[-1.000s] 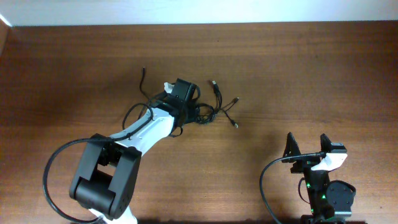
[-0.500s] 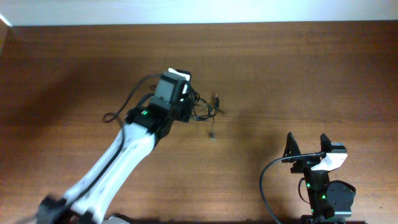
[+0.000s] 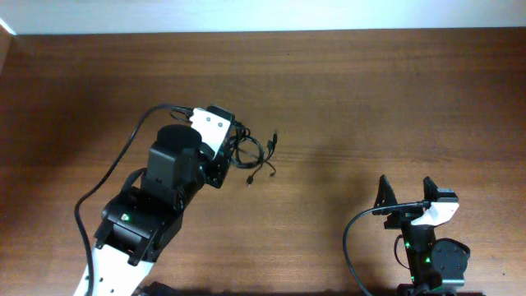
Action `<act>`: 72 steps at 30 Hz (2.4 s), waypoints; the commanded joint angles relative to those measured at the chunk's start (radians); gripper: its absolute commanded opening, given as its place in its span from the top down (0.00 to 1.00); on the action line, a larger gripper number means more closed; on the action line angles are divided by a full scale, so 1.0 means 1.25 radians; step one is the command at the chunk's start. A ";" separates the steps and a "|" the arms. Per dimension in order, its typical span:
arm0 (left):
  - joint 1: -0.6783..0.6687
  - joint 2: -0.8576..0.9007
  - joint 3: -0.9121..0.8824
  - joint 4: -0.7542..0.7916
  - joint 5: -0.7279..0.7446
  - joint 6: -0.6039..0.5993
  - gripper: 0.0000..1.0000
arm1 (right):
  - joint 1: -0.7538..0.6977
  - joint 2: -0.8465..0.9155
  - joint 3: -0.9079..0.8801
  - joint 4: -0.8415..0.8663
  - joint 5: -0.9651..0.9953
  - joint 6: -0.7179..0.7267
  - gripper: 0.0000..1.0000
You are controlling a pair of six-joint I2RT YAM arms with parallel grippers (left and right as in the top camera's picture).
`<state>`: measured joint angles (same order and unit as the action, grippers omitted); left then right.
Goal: Untangle cables
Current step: 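Lift the bundle with the left gripper and bring the right gripper to it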
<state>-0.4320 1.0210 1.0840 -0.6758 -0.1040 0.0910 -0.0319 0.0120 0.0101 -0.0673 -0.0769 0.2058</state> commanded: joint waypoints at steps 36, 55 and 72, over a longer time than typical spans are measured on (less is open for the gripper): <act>-0.003 0.174 0.011 0.022 0.404 -0.357 1.00 | 0.174 0.977 0.680 -0.143 -0.818 -0.266 0.16; -0.074 0.174 0.011 0.081 0.463 -0.501 1.00 | 0.189 0.977 0.680 -0.116 -0.766 -0.266 0.51; -0.126 0.174 0.011 0.091 0.505 -0.503 1.00 | 0.189 0.977 0.679 -0.116 -0.717 -0.266 0.90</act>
<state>-0.5831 1.2366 1.0847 -0.5636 0.4862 -0.5301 0.1982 1.2373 0.8463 -0.2169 -0.9901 -0.1268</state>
